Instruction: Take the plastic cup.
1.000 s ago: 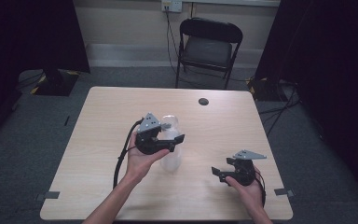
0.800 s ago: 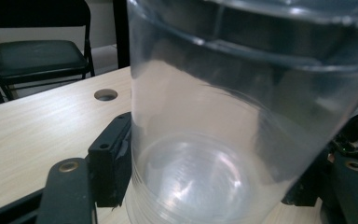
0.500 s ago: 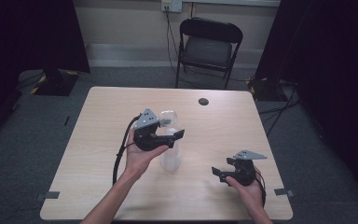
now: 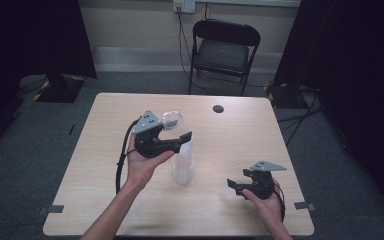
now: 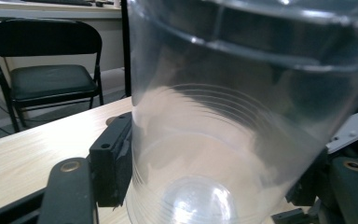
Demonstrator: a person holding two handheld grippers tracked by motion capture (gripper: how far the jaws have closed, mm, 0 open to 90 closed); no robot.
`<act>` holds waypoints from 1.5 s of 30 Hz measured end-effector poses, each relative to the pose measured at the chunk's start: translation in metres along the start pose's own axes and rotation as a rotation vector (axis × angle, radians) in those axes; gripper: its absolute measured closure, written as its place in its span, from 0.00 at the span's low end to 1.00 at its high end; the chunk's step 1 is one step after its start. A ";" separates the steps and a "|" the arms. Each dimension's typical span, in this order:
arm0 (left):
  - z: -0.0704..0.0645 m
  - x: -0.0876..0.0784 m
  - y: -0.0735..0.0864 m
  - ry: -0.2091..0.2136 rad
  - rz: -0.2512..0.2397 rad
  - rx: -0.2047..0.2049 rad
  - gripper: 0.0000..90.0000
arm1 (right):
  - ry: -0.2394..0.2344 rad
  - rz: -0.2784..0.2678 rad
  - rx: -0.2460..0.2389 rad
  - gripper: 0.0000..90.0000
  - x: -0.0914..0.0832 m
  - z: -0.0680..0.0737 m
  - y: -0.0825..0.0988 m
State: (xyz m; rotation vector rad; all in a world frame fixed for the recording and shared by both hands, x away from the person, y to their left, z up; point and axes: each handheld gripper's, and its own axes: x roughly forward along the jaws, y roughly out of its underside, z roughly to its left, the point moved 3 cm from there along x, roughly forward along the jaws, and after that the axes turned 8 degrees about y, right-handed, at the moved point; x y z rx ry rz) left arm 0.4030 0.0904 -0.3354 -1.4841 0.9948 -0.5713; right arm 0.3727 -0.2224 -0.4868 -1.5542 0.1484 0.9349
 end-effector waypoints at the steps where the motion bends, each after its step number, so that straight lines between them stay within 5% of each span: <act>1: 0.000 0.000 0.000 0.000 0.000 0.000 0.35 | 0.000 0.000 0.000 0.21 0.000 0.000 0.000; 10: 0.005 -0.016 -0.002 0.001 -0.008 -0.011 0.35 | 0.001 -0.001 0.000 0.21 0.000 0.001 0.000; 32: 0.017 -0.060 0.013 -0.075 0.010 -0.069 0.36 | 0.006 -0.004 -0.023 0.30 -0.002 0.003 -0.001; 45: 0.024 -0.067 0.035 -0.072 0.045 -0.178 0.36 | 0.030 -0.023 -0.053 0.31 -0.003 0.015 -0.004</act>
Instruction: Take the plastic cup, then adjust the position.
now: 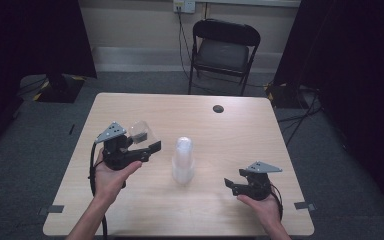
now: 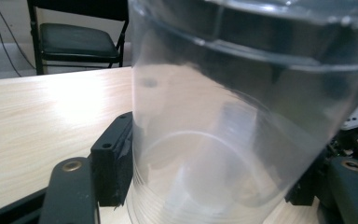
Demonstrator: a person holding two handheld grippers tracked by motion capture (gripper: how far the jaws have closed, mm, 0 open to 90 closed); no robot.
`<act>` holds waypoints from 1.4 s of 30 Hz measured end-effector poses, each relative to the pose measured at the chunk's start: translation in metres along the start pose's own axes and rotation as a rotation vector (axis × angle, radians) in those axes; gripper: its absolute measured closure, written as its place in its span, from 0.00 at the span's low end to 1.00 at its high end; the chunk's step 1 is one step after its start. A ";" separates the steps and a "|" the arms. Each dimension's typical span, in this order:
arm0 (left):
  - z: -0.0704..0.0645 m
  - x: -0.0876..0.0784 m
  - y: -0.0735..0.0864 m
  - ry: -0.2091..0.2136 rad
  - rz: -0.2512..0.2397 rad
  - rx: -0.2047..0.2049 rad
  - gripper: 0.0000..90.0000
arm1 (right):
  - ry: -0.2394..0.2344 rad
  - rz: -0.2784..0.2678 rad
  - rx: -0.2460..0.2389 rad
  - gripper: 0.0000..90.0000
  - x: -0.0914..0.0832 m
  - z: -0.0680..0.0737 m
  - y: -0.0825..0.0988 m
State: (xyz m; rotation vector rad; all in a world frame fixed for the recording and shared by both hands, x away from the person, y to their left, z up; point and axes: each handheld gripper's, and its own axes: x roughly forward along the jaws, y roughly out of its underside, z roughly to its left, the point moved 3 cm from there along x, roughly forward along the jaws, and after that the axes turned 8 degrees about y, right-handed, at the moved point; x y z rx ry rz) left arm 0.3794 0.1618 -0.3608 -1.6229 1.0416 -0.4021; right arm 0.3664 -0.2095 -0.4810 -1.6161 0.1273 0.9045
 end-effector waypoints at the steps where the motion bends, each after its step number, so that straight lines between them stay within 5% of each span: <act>1: 0.000 -0.001 0.001 0.000 0.004 -0.007 0.36 | 0.000 0.000 -0.001 0.32 0.000 0.001 0.000; 8: -0.001 -0.005 0.014 -0.013 0.039 -0.038 0.36 | 0.025 -0.042 -0.051 0.42 -0.007 0.009 0.000; 17: -0.010 0.003 0.041 0.019 0.095 -0.073 0.37 | -0.006 -0.079 -0.060 0.46 -0.014 0.020 -0.002; 25: -0.011 -0.005 0.055 0.075 0.100 -0.126 0.38 | -0.088 -0.092 -0.111 0.54 -0.018 0.038 -0.005; 28: -0.011 -0.006 0.061 0.083 0.076 -0.122 0.39 | -0.120 -0.102 -0.124 0.57 -0.019 0.048 -0.005; 36: -0.013 -0.003 0.070 0.119 0.100 -0.139 0.39 | -0.185 -0.143 -0.160 0.62 -0.021 0.068 -0.007; 42: -0.013 -0.001 0.076 0.169 0.103 -0.216 0.39 | -0.240 -0.144 -0.193 0.64 -0.019 0.086 -0.008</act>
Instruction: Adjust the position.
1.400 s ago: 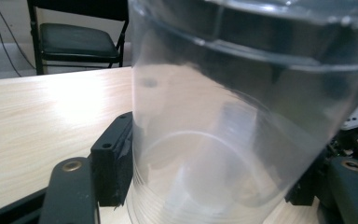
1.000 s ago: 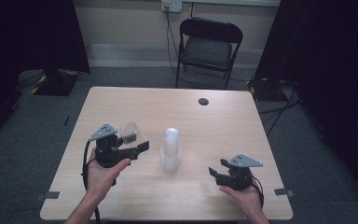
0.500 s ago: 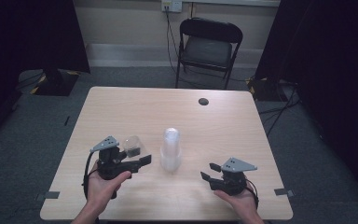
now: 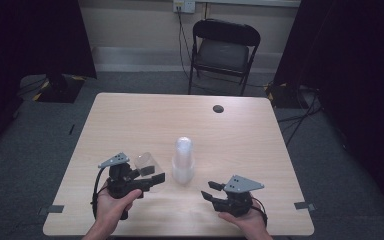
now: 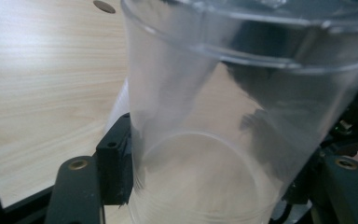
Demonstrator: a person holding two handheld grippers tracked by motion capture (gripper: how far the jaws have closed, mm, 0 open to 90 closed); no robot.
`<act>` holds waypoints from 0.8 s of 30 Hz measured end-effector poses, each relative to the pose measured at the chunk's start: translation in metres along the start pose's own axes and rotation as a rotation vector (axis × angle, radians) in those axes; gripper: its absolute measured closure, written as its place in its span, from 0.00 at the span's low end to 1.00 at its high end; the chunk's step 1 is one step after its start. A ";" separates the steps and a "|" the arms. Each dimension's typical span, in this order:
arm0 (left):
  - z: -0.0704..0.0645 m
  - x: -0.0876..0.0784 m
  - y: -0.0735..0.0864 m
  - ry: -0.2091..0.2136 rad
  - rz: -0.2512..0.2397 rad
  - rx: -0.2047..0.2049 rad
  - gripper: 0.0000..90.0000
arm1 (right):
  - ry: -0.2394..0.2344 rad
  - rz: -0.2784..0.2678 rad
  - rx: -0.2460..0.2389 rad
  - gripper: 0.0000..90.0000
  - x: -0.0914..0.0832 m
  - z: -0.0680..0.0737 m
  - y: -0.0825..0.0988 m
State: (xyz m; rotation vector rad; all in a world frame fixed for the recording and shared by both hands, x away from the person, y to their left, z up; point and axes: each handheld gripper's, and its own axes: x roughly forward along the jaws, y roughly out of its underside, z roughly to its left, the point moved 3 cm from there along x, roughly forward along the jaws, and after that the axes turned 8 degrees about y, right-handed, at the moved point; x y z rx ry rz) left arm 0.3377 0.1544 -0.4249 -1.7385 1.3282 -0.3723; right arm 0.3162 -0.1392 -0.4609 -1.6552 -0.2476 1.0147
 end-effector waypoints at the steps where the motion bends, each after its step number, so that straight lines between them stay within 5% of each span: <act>1: 0.000 0.001 0.001 0.010 0.001 -0.008 0.39 | -0.010 0.001 -0.007 0.64 0.001 0.003 -0.001; 4: 0.002 0.002 0.002 0.030 0.000 -0.048 0.39 | -0.038 -0.004 -0.041 0.65 0.008 0.014 -0.006; 10: 0.000 0.003 0.004 0.038 0.006 -0.065 0.40 | -0.070 -0.008 -0.079 0.68 0.018 0.026 -0.012; 24: -0.003 0.006 0.008 0.130 -0.008 -0.195 0.40 | -0.093 -0.121 -0.179 0.72 0.029 0.046 -0.032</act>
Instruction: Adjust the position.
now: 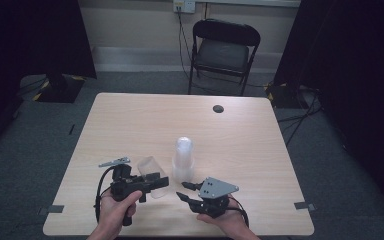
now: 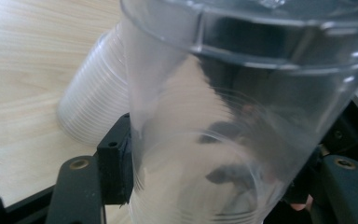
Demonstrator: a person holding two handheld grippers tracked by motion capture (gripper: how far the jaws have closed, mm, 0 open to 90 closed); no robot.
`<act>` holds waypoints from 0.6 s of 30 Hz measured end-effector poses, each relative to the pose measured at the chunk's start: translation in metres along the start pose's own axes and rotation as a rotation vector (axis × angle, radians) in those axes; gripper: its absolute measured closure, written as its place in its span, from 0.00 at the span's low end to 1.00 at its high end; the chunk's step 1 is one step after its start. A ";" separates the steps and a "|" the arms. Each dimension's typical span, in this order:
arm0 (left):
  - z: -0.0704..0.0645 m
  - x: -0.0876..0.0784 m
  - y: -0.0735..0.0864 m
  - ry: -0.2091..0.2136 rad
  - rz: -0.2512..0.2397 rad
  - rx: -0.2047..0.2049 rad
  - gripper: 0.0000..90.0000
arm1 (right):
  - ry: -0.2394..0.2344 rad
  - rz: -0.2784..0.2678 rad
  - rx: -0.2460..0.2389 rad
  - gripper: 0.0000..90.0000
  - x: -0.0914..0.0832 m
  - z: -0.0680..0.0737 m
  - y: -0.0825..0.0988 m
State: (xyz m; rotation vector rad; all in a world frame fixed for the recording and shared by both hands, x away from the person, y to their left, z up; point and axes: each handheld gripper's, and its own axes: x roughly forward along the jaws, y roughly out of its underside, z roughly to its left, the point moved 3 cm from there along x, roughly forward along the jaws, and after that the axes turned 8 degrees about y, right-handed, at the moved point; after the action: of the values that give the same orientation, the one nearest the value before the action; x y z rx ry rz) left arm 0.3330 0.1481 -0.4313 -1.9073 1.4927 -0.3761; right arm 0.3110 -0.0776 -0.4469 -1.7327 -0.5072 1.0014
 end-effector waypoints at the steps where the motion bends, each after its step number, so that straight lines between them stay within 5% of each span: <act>1: 0.001 0.000 0.000 0.005 0.000 -0.006 0.40 | 0.000 -0.016 -0.007 0.72 0.001 0.001 -0.003; 18: 0.005 0.000 0.001 0.068 -0.012 -0.089 0.42 | 0.013 -0.157 -0.079 0.71 0.013 0.009 -0.017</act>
State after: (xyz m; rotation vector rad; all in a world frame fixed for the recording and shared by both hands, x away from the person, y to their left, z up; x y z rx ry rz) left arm 0.3352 0.1494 -0.4352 -1.9919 1.5663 -0.3889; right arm 0.3132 -0.0561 -0.4376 -1.7393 -0.6715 0.8678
